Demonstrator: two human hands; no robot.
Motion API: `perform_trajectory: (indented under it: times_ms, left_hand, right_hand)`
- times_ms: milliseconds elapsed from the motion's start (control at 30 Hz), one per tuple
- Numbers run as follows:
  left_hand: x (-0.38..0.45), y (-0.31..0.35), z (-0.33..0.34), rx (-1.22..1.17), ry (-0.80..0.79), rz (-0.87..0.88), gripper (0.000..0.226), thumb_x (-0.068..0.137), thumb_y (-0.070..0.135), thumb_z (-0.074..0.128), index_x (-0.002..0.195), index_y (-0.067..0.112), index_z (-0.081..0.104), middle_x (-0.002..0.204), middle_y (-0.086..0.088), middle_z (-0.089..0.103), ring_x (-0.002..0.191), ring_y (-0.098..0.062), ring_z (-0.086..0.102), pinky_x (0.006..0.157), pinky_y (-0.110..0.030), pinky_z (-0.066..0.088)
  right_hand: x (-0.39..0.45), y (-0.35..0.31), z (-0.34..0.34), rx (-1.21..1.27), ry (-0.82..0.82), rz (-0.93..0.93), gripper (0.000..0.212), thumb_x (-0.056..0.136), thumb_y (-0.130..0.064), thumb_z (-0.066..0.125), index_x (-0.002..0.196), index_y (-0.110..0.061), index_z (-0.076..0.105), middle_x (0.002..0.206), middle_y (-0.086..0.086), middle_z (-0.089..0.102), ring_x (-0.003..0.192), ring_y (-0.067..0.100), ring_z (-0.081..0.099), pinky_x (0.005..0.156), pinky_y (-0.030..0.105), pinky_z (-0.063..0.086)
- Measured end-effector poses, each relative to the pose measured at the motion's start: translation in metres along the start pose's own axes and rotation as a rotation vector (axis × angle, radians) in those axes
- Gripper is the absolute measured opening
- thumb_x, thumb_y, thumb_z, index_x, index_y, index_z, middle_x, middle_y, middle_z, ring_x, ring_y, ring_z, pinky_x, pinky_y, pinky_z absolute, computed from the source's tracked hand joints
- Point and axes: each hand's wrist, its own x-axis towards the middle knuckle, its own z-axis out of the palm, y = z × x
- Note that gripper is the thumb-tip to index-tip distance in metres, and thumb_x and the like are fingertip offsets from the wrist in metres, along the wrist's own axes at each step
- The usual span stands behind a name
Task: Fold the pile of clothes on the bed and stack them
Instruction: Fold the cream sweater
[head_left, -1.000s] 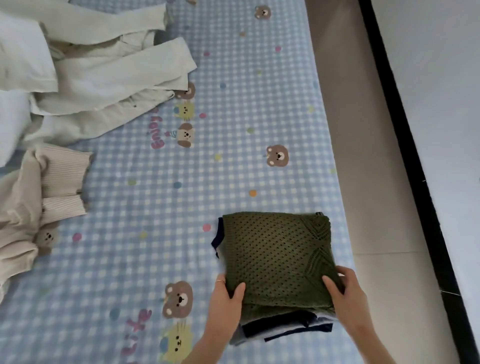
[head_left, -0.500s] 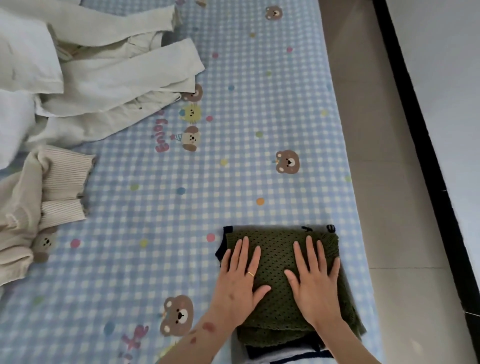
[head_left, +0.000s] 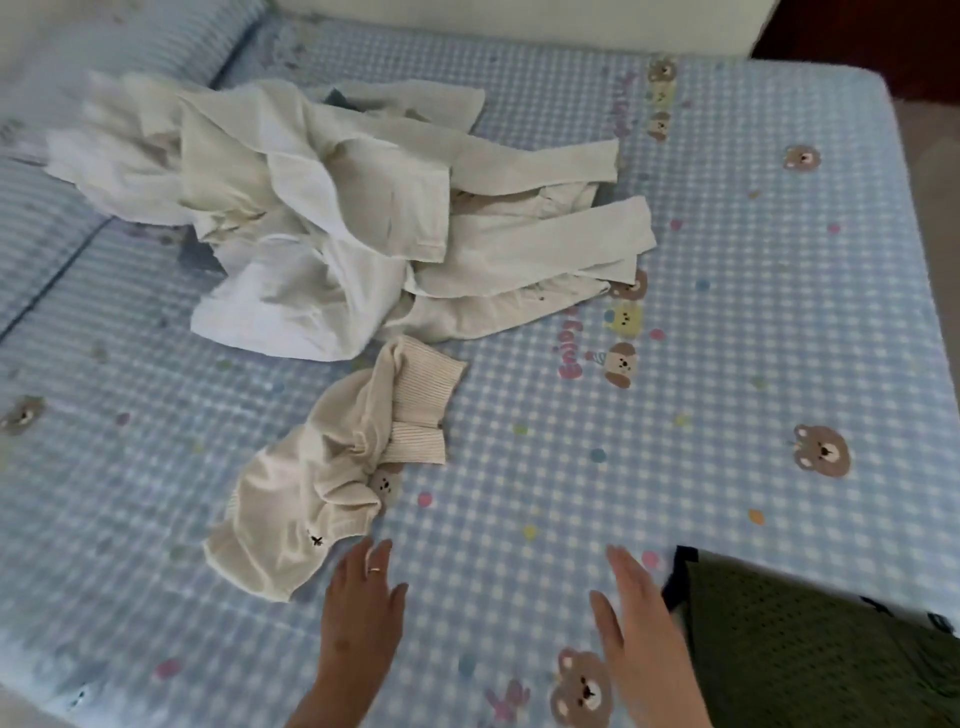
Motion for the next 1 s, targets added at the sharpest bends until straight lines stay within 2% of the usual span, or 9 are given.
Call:
perform_trajectory:
  times_ms: [133, 300, 367, 467, 567, 700, 800, 900, 1000]
  left_hand:
    - [0.034, -0.089, -0.021, -0.020, -0.031, -0.136, 0.068, 0.053, 0.003, 0.088, 0.113, -0.008, 0.059, 0.116, -0.030, 0.057, 0.109, -0.049, 0.054, 0.089, -0.056, 0.047]
    - [0.044, -0.161, 0.001, 0.028, -0.189, 0.002, 0.092, 0.021, 0.028, 0.096, 0.101, -0.007, 0.067, 0.100, -0.031, 0.064, 0.089, -0.047, 0.066, 0.073, -0.052, 0.055]
    - [0.044, -0.183, 0.018, 0.034, -0.162, 0.048, 0.091, 0.023, 0.035, 0.093, 0.102, -0.005, 0.069, 0.103, -0.029, 0.066, 0.092, -0.045, 0.066, 0.086, -0.043, 0.050]
    - [0.042, -0.210, 0.022, 0.062, -0.060, 0.206, 0.048, 0.058, 0.027, 0.063, 0.097, 0.001, 0.073, 0.104, -0.019, 0.069, 0.097, -0.032, 0.067, 0.095, -0.029, 0.036]
    - [0.047, -0.235, 0.006, -0.013, -0.076, 0.266, 0.019, 0.052, 0.016, 0.062, 0.066, 0.014, 0.074, 0.079, 0.002, 0.072, 0.069, -0.014, 0.071, 0.060, -0.017, 0.049]
    - [0.044, -0.242, -0.012, -0.090, -0.190, 0.236, 0.066, 0.017, 0.022, 0.092, 0.080, 0.013, 0.076, 0.089, -0.002, 0.073, 0.078, -0.017, 0.072, 0.057, -0.018, 0.054]
    - [0.048, -0.231, -0.024, -0.109, -0.246, 0.206, 0.078, 0.013, 0.029, 0.092, 0.087, 0.015, 0.072, 0.090, -0.010, 0.073, 0.079, -0.023, 0.073, 0.052, -0.023, 0.054]
    - [0.063, -0.211, -0.042, -0.323, -0.243, 0.090, 0.026, 0.059, 0.002, 0.072, 0.081, 0.015, 0.072, 0.084, -0.006, 0.070, 0.075, -0.024, 0.069, 0.057, -0.026, 0.054]
    - [0.058, -0.201, -0.063, -0.544, -0.053, -0.172, 0.027, 0.088, 0.008, 0.041, 0.092, 0.027, 0.059, 0.084, 0.003, 0.061, 0.081, -0.021, 0.058, 0.066, -0.029, 0.045]
  right_hand:
    - [0.047, -0.113, 0.061, 0.097, -0.132, -0.200, 0.055, 0.100, -0.036, 0.037, 0.149, -0.027, 0.015, 0.156, -0.009, 0.018, 0.143, 0.006, 0.018, 0.110, 0.015, 0.020]
    - [0.097, -0.216, 0.142, -0.127, -0.241, -0.426, 0.078, 0.095, -0.013, 0.049, 0.150, -0.030, -0.004, 0.159, -0.002, -0.009, 0.146, 0.017, 0.008, 0.116, 0.028, 0.021]
    - [0.113, -0.232, 0.164, -0.253, -0.275, -0.462, 0.085, 0.092, -0.001, 0.044, 0.149, -0.031, -0.010, 0.158, 0.002, -0.018, 0.146, 0.021, 0.010, 0.112, 0.032, 0.028]
    - [0.124, -0.238, 0.168, -0.293, -0.357, -0.406, 0.083, 0.090, -0.004, 0.046, 0.148, -0.041, -0.001, 0.154, 0.005, 0.015, 0.122, 0.022, 0.048, 0.084, 0.028, 0.046]
    - [0.116, -0.232, 0.150, -0.187, -0.411, -0.350, 0.072, 0.090, -0.020, 0.053, 0.147, -0.042, 0.014, 0.126, -0.003, 0.041, 0.094, 0.018, 0.058, 0.074, 0.021, 0.040]
    - [0.087, -0.235, 0.116, -0.143, -0.384, -0.257, 0.026, 0.086, -0.028, 0.049, 0.112, -0.026, 0.045, 0.100, -0.007, 0.047, 0.093, 0.020, 0.055, 0.073, 0.026, 0.040]
    - [0.067, -0.243, 0.109, -0.139, -0.327, -0.301, 0.022, 0.081, -0.033, 0.052, 0.099, -0.020, 0.048, 0.107, -0.008, 0.039, 0.108, 0.014, 0.044, 0.098, 0.023, 0.034]
    - [0.061, -0.244, 0.098, -0.065, -0.287, -0.392, 0.031, 0.078, -0.035, 0.050, 0.103, -0.017, 0.052, 0.132, -0.010, 0.037, 0.121, 0.006, 0.040, 0.107, 0.015, 0.024]
    - [0.058, -0.242, 0.072, 0.015, -0.254, -0.406, 0.026, 0.076, -0.032, 0.054, 0.100, -0.022, 0.052, 0.135, -0.026, 0.034, 0.103, -0.005, 0.048, 0.083, 0.010, 0.038]
